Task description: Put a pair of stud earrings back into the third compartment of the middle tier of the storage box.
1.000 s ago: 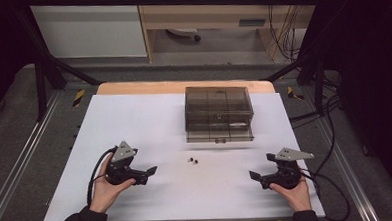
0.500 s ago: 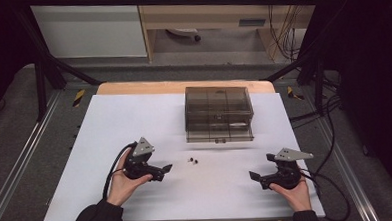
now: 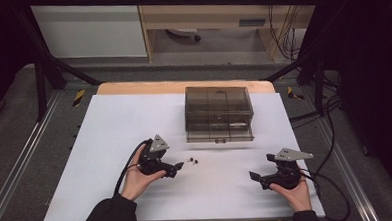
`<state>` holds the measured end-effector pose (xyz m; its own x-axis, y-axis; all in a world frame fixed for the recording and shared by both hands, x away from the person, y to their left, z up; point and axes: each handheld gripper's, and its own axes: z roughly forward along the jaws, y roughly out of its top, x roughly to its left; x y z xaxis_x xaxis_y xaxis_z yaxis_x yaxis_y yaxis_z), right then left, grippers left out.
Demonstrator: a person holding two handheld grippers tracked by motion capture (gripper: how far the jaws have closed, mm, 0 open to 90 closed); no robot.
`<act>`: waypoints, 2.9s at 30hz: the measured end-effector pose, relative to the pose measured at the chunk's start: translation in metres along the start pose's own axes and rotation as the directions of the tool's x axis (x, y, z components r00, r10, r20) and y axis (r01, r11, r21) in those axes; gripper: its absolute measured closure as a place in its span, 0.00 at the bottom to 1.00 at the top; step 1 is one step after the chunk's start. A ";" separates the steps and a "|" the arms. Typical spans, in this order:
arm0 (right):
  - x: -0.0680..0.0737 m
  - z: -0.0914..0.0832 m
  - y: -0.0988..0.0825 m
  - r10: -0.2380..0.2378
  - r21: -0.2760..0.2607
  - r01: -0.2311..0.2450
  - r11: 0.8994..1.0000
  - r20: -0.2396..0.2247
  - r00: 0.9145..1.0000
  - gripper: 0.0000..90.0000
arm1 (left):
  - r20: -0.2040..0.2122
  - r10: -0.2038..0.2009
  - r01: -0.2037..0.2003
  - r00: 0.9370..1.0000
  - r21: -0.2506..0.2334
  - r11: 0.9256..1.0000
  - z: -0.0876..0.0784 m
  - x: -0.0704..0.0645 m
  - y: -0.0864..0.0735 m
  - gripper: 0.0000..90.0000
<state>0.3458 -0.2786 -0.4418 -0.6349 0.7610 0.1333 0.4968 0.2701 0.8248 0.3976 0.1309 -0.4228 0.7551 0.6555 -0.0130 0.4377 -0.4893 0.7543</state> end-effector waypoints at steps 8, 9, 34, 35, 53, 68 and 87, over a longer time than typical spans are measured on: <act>0.000 0.000 0.000 0.000 0.003 0.000 1.000 -0.001 1.000 0.01 | 0.005 -0.007 0.007 1.000 0.017 1.000 0.013 -0.003 0.007 0.16; 0.000 0.000 0.000 0.000 0.003 0.000 1.000 -0.001 1.000 0.01 | 0.006 -0.006 0.006 1.000 0.018 1.000 0.016 -0.005 0.009 0.17; 0.000 -0.001 0.000 -0.002 0.002 0.002 1.000 0.000 1.000 0.01 | 0.025 0.020 -0.021 0.999 0.051 0.998 0.042 -0.010 0.016 0.58; 0.000 -0.001 0.000 -0.002 0.002 0.002 1.000 0.000 1.000 0.01 | 0.031 0.025 -0.027 0.999 0.055 0.998 0.042 -0.011 0.016 0.59; 0.000 -0.001 0.000 -0.001 0.001 0.001 1.000 -0.004 1.000 0.01 | 0.073 0.051 -0.058 0.996 0.093 0.994 0.052 -0.015 0.013 0.84; 0.000 -0.001 0.000 -0.004 0.007 0.004 1.000 -0.006 1.000 0.01 | 0.077 0.038 -0.045 0.996 0.084 0.995 0.049 -0.016 0.014 0.90; 0.000 -0.001 0.000 -0.001 0.009 0.001 1.000 -0.012 1.000 0.01 | 0.072 0.035 -0.038 0.997 0.031 0.999 0.028 -0.032 0.043 0.90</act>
<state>0.3453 -0.2789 -0.4414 -0.6422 0.7537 0.1394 0.5019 0.2761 0.8196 0.4064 0.0730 -0.4086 0.8034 0.5945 -0.0338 0.4239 -0.5311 0.7337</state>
